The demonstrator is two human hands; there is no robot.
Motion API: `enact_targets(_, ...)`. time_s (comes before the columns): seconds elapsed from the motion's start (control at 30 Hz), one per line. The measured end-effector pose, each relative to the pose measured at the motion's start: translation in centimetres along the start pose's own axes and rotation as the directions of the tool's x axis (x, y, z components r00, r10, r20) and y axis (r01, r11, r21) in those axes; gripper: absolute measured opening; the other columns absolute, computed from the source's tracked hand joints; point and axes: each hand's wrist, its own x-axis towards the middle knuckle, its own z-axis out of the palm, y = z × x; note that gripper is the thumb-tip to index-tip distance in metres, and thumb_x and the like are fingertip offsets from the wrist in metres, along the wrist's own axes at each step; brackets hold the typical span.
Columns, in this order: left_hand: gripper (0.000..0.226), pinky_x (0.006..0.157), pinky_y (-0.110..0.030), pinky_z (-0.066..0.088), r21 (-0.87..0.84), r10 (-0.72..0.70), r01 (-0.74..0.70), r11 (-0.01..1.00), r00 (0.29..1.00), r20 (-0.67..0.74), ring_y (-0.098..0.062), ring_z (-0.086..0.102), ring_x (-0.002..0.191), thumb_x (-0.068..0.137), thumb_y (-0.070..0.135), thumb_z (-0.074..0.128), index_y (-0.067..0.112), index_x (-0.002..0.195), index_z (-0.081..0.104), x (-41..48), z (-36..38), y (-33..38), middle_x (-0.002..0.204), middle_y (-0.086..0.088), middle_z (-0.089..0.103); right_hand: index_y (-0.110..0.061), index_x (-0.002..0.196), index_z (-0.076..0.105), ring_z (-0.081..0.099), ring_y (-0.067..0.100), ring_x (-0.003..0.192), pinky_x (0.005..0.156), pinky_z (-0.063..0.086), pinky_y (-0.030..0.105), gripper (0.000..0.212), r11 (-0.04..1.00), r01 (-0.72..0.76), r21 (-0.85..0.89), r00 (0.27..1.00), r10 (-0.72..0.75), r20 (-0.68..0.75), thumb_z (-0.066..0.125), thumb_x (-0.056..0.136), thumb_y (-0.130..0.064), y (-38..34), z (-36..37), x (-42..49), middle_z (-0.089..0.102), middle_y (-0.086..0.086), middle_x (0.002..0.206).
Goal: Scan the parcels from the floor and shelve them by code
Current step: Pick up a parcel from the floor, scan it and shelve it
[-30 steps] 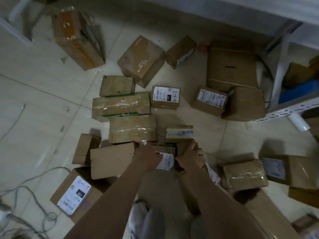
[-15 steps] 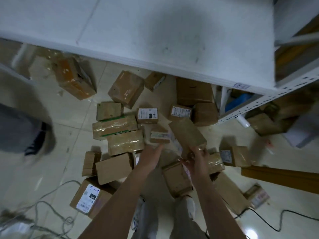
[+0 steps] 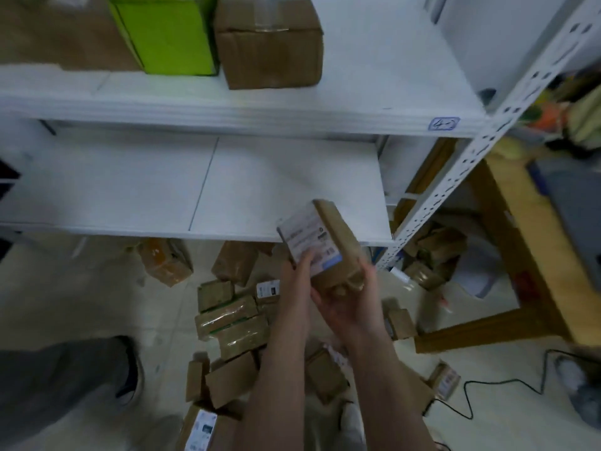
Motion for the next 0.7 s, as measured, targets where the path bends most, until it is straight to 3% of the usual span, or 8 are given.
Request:
enact_targets(0.07,0.032,0.095,-0.048,0.056,-0.036,0.028,-0.027,0.999,0.999,0.021,-0.023,0.071,0.102,0.091,0.029,0.070,0.018,0.121,0.064,-1.9,0.9,0.7,0.110,-0.005,0.074,-0.011,0.121,0.071,0.067,0.031,0.113,0.088,0.057,0.039,0.054,0.997,-0.007,0.081,1.000,0.007,-0.003,0.060,0.087,-0.052,-0.9,0.7,-2.1,0.068,0.016,0.124)
enact_targets(0.2,0.042,0.073,-0.030,0.060,-0.033,0.092,-0.087,0.996,0.974,0.206,-0.015,0.074,0.092,0.094,0.023,0.065,0.025,0.135,0.057,-5.0,2.0,1.9,0.108,0.000,0.075,-0.009,0.128,0.066,0.072,0.031,0.101,0.072,0.061,0.035,0.069,0.987,-0.047,0.156,0.997,0.037,0.065,0.061,0.083,-0.061,-2.9,0.4,-5.6,0.066,0.016,0.128)
enact_targets(0.27,0.049,0.078,-0.032,0.061,-0.001,0.139,-0.145,0.990,0.953,0.268,-0.016,0.074,0.096,0.091,0.021,0.069,0.025,0.138,0.055,-6.0,2.2,2.0,0.110,0.000,0.075,-0.002,0.132,0.059,0.070,0.033,0.105,0.075,0.061,0.036,0.082,0.996,-0.072,0.051,0.993,0.067,0.096,0.054,0.084,-0.069,-4.0,-0.3,-6.7,0.065,0.023,0.126)
enact_targets(0.37,0.076,0.091,-0.039,0.058,0.063,0.203,-0.234,0.970,0.926,0.320,-0.019,0.071,0.106,0.072,0.040,0.079,0.028,0.142,0.052,-7.5,3.4,2.7,0.116,0.000,0.074,0.004,0.127,0.061,0.070,0.036,0.103,0.075,0.060,0.038,0.091,0.977,-0.048,-0.207,0.992,0.071,0.105,0.039,0.087,-0.075,-6.3,-1.2,-7.7,0.066,0.029,0.120)
enact_targets(0.43,0.075,0.086,-0.032,0.057,0.063,0.246,-0.284,0.957,0.906,0.344,-0.015,0.071,0.105,0.072,0.037,0.078,0.028,0.142,0.052,-8.2,4.6,3.5,0.114,0.003,0.075,0.004,0.121,0.065,0.071,0.037,0.099,0.077,0.060,0.039,0.085,0.947,0.022,-0.322,0.995,0.010,0.098,0.035,0.092,-0.069,-8.5,-1.5,-8.4,0.069,0.028,0.114)
enact_targets(0.57,0.048,0.077,-0.027,0.059,0.129,0.312,-0.394,0.910,0.855,0.414,-0.010,0.072,0.099,0.090,0.020,0.071,0.034,0.133,0.054,-9.2,8.0,6.3,0.102,0.012,0.076,-0.008,0.120,0.067,0.072,0.033,0.100,0.083,0.058,0.042,0.050,0.878,0.230,-0.421,0.973,-0.204,0.106,0.043,0.100,-0.048,-13.8,-1.2,-9.2,0.073,0.019,0.108)
enact_targets(0.7,0.035,0.072,-0.025,0.060,0.235,0.358,-0.508,0.829,0.803,0.476,-0.015,0.070,0.099,0.089,0.012,0.070,0.034,0.116,0.060,-10.2,12.4,9.5,0.109,0.000,0.072,-0.021,0.116,0.066,0.072,0.021,0.095,0.080,0.057,0.039,0.029,0.821,0.391,-0.417,0.917,-0.385,0.103,0.044,0.104,-0.036,-18.8,-0.8,-9.9,0.073,0.007,0.111)
